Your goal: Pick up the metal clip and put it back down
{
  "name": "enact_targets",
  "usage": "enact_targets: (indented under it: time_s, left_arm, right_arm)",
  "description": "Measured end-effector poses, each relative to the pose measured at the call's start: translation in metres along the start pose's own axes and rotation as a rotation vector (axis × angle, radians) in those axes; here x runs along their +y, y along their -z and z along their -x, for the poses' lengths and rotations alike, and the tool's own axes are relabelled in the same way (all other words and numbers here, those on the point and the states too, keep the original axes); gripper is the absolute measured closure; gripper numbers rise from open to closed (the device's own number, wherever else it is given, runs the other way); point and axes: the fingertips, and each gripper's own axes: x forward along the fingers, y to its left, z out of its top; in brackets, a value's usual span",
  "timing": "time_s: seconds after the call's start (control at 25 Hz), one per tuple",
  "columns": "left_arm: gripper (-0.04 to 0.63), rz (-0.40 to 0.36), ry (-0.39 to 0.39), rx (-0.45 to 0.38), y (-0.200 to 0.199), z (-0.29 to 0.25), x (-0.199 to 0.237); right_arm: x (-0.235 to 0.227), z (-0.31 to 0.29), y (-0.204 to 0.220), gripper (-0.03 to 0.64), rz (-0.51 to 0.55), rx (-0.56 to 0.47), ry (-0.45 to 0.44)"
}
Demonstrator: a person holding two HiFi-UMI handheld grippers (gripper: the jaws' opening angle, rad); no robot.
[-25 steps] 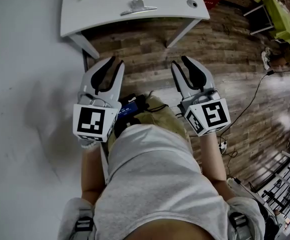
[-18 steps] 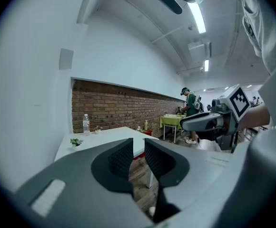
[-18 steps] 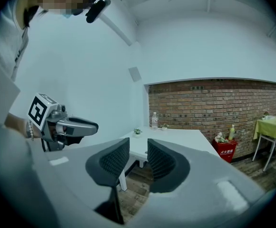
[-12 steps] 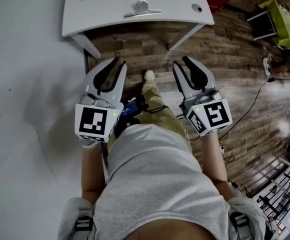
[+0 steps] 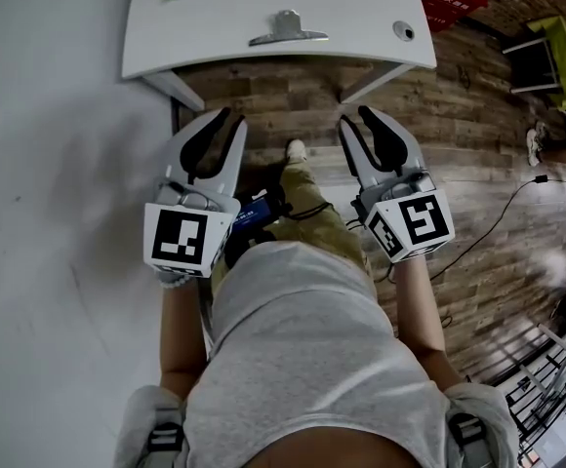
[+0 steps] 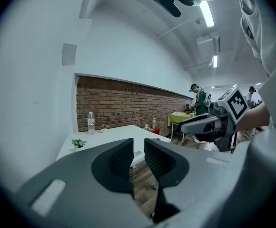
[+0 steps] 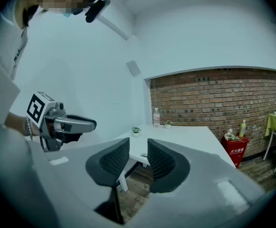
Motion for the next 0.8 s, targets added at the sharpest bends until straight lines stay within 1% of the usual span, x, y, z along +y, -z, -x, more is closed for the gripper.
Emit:
enact_targets:
  time_s: [0.24, 0.4, 0.52, 0.72, 0.8]
  left_arm:
    - [0.526, 0.014, -0.015, 0.004, -0.003, -0.035, 0.015]
    - [0.525, 0.026, -0.044, 0.02, -0.003, -0.055, 0.027]
    - [0.525, 0.037, -0.069, 0.013, -0.007, -0.07, 0.037]
    - [0.522, 0.034, -0.107, 0.009, -0.015, -0.099, 0.052]
    - [0.522, 0.037, -0.126, 0.014, -0.019, -0.111, 0.06]
  right_arm:
    - [-0.028, -0.036, -0.006, 0.503, 0.005, 0.012, -0.038]
    - [-0.046, -0.061, -0.008, 0.503, 0.002, 0.016, -0.066]
    - [-0.059, -0.077, -0.012, 0.503, 0.002, 0.016, -0.085]
    - [-0.081, -0.108, -0.017, 0.503, 0.053, 0.04, -0.133]
    - [-0.092, -0.123, -0.02, 0.503, 0.055, 0.047, -0.15]
